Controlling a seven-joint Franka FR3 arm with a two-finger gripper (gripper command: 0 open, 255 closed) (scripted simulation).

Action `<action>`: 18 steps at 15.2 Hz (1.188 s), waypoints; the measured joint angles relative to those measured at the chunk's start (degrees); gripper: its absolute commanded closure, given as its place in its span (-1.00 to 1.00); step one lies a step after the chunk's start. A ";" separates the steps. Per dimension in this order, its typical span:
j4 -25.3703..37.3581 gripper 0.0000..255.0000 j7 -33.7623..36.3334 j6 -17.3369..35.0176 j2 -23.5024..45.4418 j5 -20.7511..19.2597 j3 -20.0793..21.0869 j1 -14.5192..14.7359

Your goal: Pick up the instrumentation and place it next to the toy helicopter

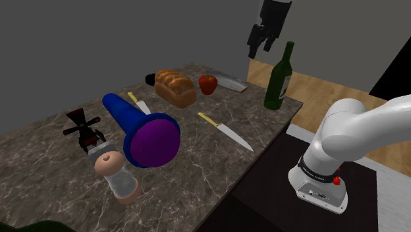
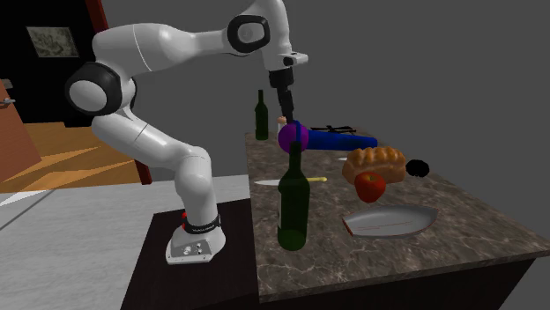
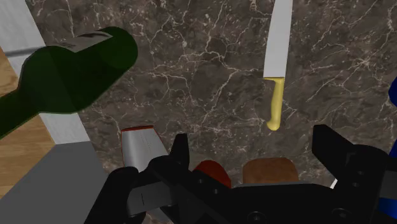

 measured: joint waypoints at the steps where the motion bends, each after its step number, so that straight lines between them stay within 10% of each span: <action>1: 0.00 -1.00 0.00 0.00 0.00 0.00 0.00 0.00; 18: -10.70 -1.00 6.58 24.67 20.20 4.91 4.36 2.33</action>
